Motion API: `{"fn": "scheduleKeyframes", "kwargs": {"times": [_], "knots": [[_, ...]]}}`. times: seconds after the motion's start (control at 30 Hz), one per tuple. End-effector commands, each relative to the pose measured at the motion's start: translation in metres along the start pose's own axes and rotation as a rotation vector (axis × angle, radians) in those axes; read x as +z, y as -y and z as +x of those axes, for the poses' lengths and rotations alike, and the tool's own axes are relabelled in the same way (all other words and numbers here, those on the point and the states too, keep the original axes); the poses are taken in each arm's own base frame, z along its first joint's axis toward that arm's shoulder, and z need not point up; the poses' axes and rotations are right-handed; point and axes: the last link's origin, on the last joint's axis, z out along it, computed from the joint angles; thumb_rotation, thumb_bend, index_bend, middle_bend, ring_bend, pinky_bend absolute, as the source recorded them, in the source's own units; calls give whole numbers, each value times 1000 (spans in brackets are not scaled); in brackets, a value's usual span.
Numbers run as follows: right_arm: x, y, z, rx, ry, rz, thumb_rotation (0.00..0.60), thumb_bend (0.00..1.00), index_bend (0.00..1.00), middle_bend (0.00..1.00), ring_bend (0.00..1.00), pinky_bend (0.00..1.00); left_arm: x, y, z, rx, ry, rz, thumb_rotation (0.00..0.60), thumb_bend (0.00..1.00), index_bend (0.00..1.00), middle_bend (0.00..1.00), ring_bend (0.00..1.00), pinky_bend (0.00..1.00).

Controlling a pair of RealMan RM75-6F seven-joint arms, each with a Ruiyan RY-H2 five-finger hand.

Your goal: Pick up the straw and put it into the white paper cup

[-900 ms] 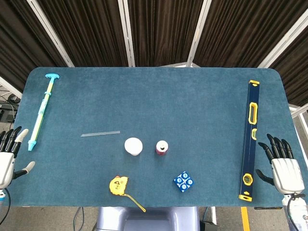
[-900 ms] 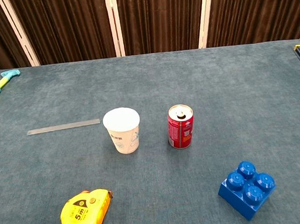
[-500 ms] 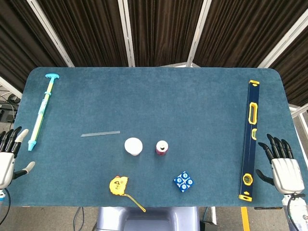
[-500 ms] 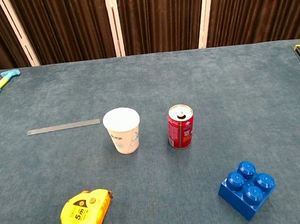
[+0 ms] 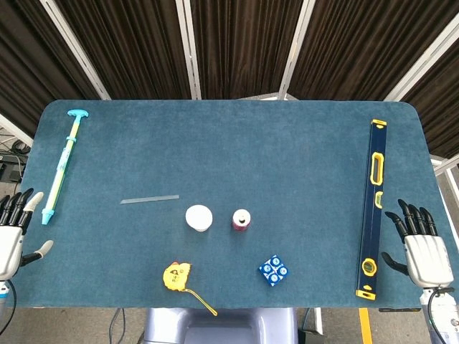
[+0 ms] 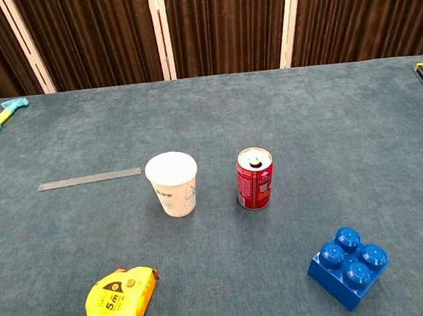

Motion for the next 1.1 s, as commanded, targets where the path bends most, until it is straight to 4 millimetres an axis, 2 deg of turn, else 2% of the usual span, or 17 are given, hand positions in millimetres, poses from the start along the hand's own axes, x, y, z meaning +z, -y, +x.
{"fn": "scheduleKeyframes", "kwargs": {"times": [0.03, 0.2, 0.33, 0.53, 0.6, 0.7, 0.83, 0.97, 1.1], "knots": [[-1, 0, 0, 2, 0, 2, 600, 175, 163, 0, 0, 0, -1, 0, 0, 1, 3, 0, 600, 200, 24, 0, 0, 0], [0, 1, 0, -4, -1, 2, 600, 174, 163, 0, 0, 0, 0, 1, 0, -17, 15, 10, 600, 200, 36, 0, 0, 0], [0, 1, -1, -3, -1, -1, 600, 175, 163, 0, 0, 0, 12, -6, 1, -34, 37, 9, 600, 204, 106, 0, 0, 0], [0, 0, 0, 0, -4, 5, 600, 174, 163, 0, 0, 0, 50, -25, 2, -50, 85, 17, 600, 204, 130, 0, 0, 0], [0, 0, 0, 4, -1, 6, 600, 174, 163, 0, 0, 0, 71, -37, -1, -56, 129, 21, 600, 204, 130, 0, 0, 0], [1, 0, 0, 5, 0, 6, 600, 175, 163, 0, 0, 0, 89, -45, -5, -39, 168, 37, 600, 205, 146, 0, 0, 0], [1, 0, 0, 8, 1, 5, 600, 175, 163, 0, 0, 0, 109, -59, -12, -26, 215, 55, 600, 206, 293, 0, 0, 0], [1, 0, 0, 14, 4, 4, 600, 176, 163, 0, 0, 0, 128, -76, -22, -27, 247, 72, 600, 250, 416, 0, 0, 0], [2, -1, 0, 21, 9, 4, 600, 175, 163, 0, 0, 0, 140, -91, -33, -20, 267, 79, 600, 299, 439, 0, 0, 0]]}}
